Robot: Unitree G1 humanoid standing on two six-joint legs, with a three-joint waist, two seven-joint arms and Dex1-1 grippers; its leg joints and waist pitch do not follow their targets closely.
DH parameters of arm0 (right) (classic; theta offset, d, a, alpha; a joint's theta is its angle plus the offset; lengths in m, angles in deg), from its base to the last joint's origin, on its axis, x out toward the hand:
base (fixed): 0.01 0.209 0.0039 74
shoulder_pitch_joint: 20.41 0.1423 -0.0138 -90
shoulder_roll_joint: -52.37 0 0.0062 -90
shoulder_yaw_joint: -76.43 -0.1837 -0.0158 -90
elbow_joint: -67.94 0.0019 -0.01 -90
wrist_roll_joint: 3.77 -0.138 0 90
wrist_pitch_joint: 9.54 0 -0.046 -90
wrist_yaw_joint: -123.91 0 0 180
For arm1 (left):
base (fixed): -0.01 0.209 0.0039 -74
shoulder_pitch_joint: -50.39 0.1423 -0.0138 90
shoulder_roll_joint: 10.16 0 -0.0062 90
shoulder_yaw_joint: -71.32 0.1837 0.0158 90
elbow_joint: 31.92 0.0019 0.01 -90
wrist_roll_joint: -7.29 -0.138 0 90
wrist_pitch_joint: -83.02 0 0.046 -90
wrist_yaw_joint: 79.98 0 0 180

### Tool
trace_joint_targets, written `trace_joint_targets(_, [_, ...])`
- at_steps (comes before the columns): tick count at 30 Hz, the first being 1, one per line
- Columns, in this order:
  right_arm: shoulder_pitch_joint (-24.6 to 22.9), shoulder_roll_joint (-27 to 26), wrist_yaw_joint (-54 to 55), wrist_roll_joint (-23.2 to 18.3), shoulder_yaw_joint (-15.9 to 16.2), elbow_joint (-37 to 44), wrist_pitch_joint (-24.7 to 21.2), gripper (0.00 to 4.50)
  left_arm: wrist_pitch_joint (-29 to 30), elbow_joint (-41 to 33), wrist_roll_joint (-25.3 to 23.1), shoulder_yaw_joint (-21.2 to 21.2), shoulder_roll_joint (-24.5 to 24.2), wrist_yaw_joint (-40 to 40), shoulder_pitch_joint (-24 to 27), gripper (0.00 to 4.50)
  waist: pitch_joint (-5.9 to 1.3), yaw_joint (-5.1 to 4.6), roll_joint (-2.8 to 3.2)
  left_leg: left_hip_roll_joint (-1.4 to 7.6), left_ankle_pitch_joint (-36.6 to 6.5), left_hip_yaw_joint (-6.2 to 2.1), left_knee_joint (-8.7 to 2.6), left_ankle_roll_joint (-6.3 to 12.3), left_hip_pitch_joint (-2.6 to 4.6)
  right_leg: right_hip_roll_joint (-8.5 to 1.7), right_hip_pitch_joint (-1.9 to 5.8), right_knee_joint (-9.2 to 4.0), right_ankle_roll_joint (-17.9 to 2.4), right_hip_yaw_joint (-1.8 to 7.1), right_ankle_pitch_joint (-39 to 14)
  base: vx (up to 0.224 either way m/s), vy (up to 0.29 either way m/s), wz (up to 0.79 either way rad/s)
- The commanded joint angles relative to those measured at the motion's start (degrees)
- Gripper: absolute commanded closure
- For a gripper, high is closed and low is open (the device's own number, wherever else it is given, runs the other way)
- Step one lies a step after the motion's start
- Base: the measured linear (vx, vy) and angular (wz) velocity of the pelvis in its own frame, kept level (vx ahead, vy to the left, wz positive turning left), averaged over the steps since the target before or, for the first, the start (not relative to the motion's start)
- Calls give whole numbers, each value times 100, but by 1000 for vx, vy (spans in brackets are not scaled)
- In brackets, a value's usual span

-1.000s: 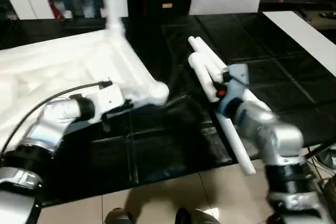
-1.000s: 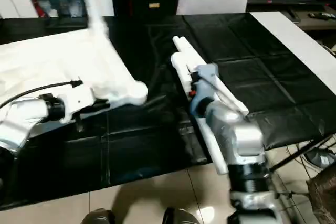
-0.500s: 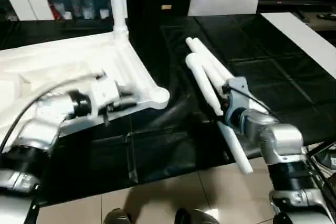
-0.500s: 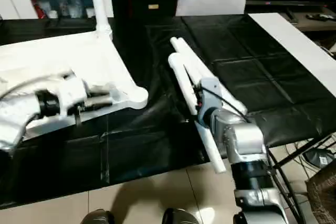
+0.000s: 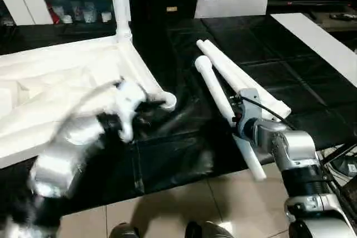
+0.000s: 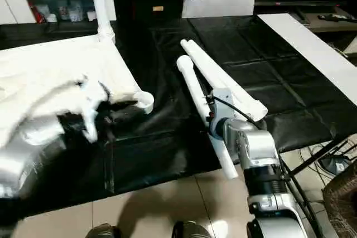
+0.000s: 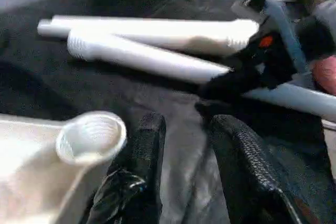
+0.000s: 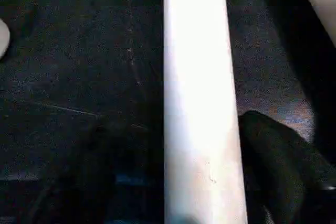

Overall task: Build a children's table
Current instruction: Insert table leg to table base

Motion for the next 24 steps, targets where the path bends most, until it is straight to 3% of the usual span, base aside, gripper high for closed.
trace_joint_targets(1, [25,19,-77,-6,-24,-98,36,107,279,-176,-114,84,72,-250,55,283,-492,-8,85,19,-1179,15,-331,20,22,-319,370,-572,-64,257,-2772,0,0,0])
trace_joint_targets(3, [21,-11,-92,-32,-58,-135,95,130,488,-246,-182,115,142,-434,90,283,-512,-19,80,18,-1222,7,-321,34,27,-310,361,-597,61,233,-2902,0,0,0])
trace_joint_targets(7, [0,-15,-132,-28,-51,-157,211,156,689,-296,-344,217,184,-681,101,283,-533,-23,71,1,-1235,3,-306,64,15,-304,359,-611,124,209,-2930,0,0,0])
trace_joint_targets(17, [-15,-28,-142,-11,-111,-279,384,237,797,-239,-620,479,314,-1015,-17,283,-589,5,90,9,-1145,-10,-296,92,-7,-315,377,-591,91,198,-2711,0,0,0])
trace_joint_targets(24, [7,-56,-150,-26,-181,-343,574,287,873,-214,-575,407,436,-1116,-61,283,-590,3,83,0,-1246,-13,-280,85,1,-315,363,-628,188,166,-2946,0,0,0])
